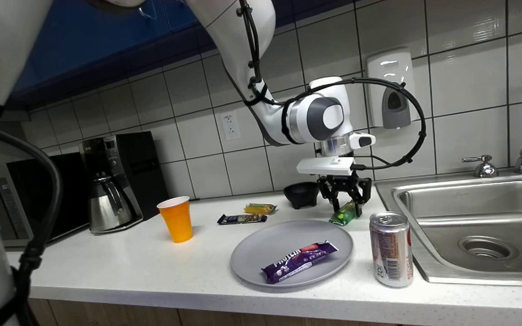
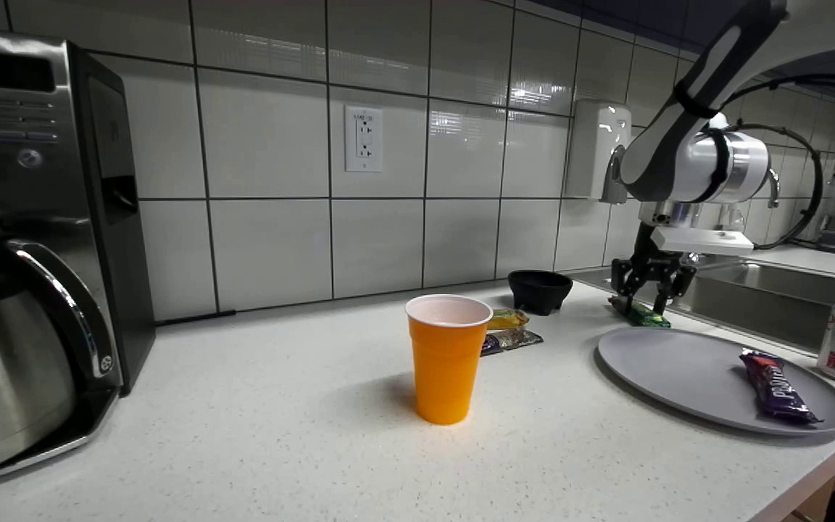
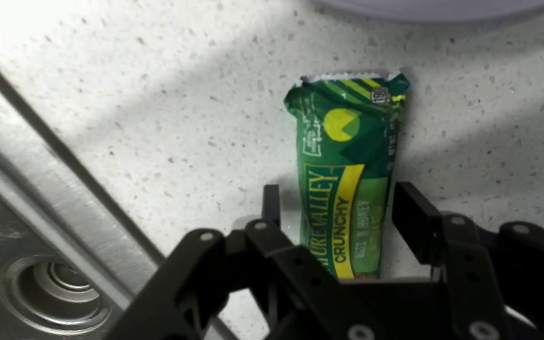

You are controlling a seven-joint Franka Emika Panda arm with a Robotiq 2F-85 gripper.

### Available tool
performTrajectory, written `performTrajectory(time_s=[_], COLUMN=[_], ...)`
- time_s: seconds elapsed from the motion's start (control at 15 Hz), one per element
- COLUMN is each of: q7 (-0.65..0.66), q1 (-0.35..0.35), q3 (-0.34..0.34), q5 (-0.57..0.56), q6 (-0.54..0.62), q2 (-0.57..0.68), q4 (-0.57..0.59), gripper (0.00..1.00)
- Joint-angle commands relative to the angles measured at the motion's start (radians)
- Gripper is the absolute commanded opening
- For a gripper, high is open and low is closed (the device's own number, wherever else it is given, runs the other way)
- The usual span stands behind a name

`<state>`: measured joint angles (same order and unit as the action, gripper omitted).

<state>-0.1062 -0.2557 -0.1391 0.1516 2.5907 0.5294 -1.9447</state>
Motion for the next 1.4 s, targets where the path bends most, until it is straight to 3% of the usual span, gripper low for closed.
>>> performTrajectory(time_s=[0.0,0.2,0.73,1.33], q7=[-0.032,-0.045,-0.045,0.069], q1=[-0.036,-0.049,-0.057,0.004], q3=[0.029,0.038,0.036,-0.009], q5=[0.012,0.024,0.036,0.004], q6=[-0.001,-0.006,0.002,-0.002], q2=[0.009,-0.014,-0.118,-0.248], q4=[0.026,0.017,-0.054,-0.199], gripper=[0.33,0.13,0.12,0.12])
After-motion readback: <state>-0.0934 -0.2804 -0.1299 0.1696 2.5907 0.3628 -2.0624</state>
